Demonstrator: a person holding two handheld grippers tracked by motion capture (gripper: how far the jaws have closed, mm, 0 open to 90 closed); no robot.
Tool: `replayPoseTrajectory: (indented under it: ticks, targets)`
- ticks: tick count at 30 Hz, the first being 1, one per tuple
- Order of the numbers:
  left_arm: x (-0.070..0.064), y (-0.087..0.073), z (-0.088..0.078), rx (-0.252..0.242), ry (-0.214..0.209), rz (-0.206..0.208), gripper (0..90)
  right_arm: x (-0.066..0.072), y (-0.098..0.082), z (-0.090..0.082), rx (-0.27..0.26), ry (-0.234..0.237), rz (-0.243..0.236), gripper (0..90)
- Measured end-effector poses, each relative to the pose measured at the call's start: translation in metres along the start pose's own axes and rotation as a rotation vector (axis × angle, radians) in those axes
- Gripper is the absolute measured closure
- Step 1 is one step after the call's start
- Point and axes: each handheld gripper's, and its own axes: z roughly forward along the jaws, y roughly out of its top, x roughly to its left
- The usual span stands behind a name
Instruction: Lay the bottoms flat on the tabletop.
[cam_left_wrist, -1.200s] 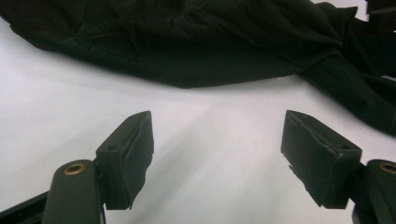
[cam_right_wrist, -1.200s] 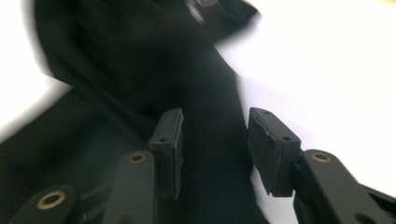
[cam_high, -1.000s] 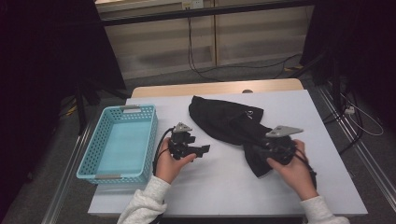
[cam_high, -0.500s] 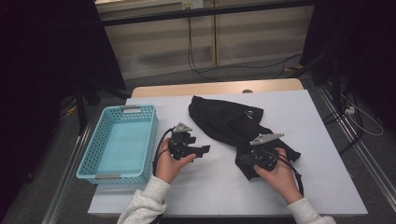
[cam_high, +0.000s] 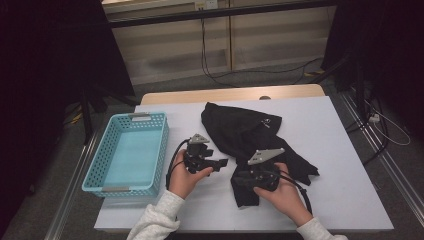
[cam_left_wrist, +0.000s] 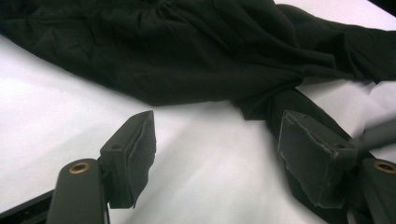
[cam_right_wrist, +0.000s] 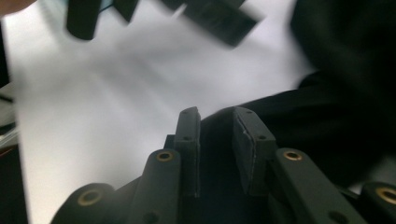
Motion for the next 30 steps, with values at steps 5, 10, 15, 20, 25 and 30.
replayPoseTrajectory:
  ticks: [5, 10, 15, 20, 25, 30]
  targets:
    - [-0.006, -0.004, 0.007, 0.022, -0.008, 0.012, 27.1, -0.019, -0.004, -0.014, 0.011, -0.16, -0.009, 62.7]
    - [-0.016, -0.005, 0.016, 0.033, -0.025, 0.029, 27.3, -0.043, -0.014, -0.027, 0.002, -0.297, 0.036, 54.9]
    - [-0.027, -0.008, 0.028, 0.046, -0.049, 0.05, 30.3, -0.062, -0.022, -0.039, -0.027, -0.379, 0.081, 51.3]
    - [-0.037, -0.01, 0.038, 0.061, -0.059, 0.052, 36.7, -0.077, -0.032, -0.044, -0.033, -0.427, 0.124, 47.3]
    - [-0.046, -0.008, 0.042, 0.079, -0.062, 0.07, 57.2, -0.089, -0.042, -0.043, -0.004, -0.45, 0.171, 46.7]
    - [-0.048, -0.008, 0.044, 0.102, -0.102, 0.034, 84.3, -0.094, -0.049, -0.042, -0.004, -0.467, 0.189, 45.9]
